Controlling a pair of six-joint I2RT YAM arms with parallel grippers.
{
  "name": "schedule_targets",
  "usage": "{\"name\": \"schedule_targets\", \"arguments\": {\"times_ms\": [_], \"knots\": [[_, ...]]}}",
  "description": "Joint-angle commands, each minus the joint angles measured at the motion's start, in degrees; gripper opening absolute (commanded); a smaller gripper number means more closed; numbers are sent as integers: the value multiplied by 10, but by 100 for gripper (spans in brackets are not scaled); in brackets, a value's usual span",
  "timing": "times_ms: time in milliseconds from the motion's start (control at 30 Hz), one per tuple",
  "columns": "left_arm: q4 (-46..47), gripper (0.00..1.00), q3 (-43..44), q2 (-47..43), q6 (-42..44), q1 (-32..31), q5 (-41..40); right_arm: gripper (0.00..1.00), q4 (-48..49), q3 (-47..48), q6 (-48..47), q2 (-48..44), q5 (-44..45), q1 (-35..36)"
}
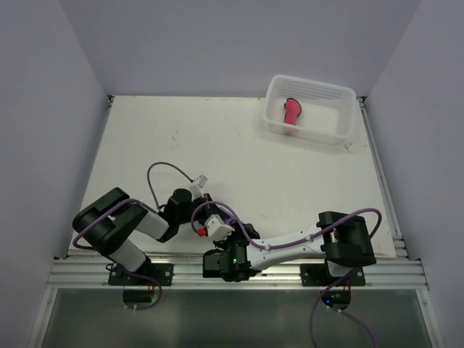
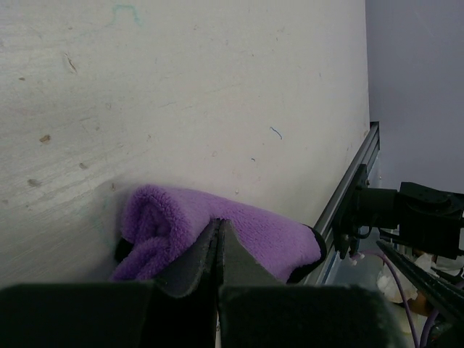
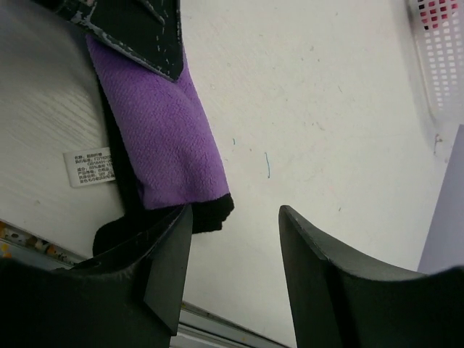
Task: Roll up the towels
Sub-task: Roll the towel, then place the rolled towel into the container
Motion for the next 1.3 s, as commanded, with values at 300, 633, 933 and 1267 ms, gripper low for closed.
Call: {"name": "schedule_targets", "arguments": {"times_ms": [300, 633, 933, 1267], "knots": [[-70, 0, -15, 34, 26, 0, -51, 55, 230, -149, -39, -209, -54, -2], [-74, 0, -18, 27, 28, 1, -55, 60, 394, -240, -63, -317, -371, -175], [-73, 0, -18, 26, 28, 0, -54, 61, 448, -247, -66, -239, -535, -263], [-70, 0, -23, 22, 29, 0, -53, 61, 517, -273, -60, -160, -587, -304]]}}
